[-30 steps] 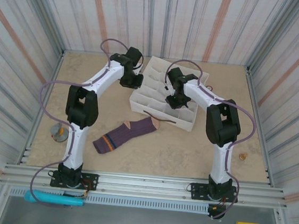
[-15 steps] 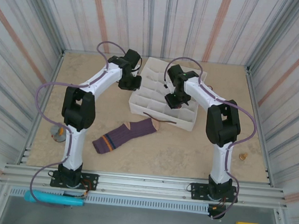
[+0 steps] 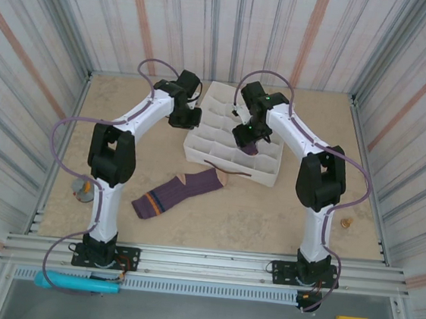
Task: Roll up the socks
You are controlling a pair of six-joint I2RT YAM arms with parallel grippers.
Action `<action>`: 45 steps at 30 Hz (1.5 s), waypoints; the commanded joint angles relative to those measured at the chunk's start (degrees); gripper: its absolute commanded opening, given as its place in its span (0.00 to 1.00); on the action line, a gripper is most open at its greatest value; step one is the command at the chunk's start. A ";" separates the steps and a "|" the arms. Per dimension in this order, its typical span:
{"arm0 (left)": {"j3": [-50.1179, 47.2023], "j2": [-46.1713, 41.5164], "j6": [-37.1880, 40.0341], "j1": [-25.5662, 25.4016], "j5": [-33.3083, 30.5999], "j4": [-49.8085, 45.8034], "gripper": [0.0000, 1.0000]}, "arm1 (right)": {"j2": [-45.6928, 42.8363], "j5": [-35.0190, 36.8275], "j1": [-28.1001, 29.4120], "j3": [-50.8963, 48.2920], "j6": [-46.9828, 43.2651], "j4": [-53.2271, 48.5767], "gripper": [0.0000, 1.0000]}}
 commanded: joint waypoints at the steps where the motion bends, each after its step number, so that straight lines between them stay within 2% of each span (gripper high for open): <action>1: -1.21 -1.47 -0.83 0.26 -1.81 -2.85 0.00 | 1.00 -0.34 -0.46 1.07 0.04 -2.49 0.70; 5: -1.24 -1.31 -0.85 0.28 -1.66 -2.85 0.00 | 1.41 -0.06 -0.75 0.07 0.93 -1.25 0.61; 9: -1.06 -1.30 -1.21 0.28 -2.37 -2.94 0.00 | 1.85 -0.02 -0.88 -0.55 1.31 -1.35 0.44; 11: -1.29 -1.24 -2.17 0.41 -2.41 -2.94 0.00 | 2.05 -0.54 -0.83 -0.97 1.51 -1.74 0.29; 14: -1.30 -0.97 -3.27 0.46 -2.06 -2.72 0.00 | 1.84 -1.58 -0.75 -2.07 1.90 -1.81 0.16; 19: -1.30 -0.60 -5.04 0.46 -2.21 -2.78 0.00 | 1.80 -2.11 -0.37 -3.81 2.76 -3.15 0.01; 28: -0.91 -0.69 -5.40 0.46 -2.54 -2.85 0.00 | 5.60 -1.38 -0.77 -3.86 5.40 -4.91 0.00; 36: -1.16 -0.46 -5.15 0.35 -2.29 -3.03 0.00 | 12.30 -0.93 -1.40 1.17 7.72 -7.19 0.00; 42: -2.68 -0.93 -7.09 1.68 -0.05 -1.73 0.00 | 5.49 -1.31 -2.30 0.32 8.97 -7.21 0.01; 45: -2.46 -0.82 -7.56 1.76 0.44 -1.56 0.00 | 2.38 -3.09 -2.92 1.35 8.71 -8.13 0.12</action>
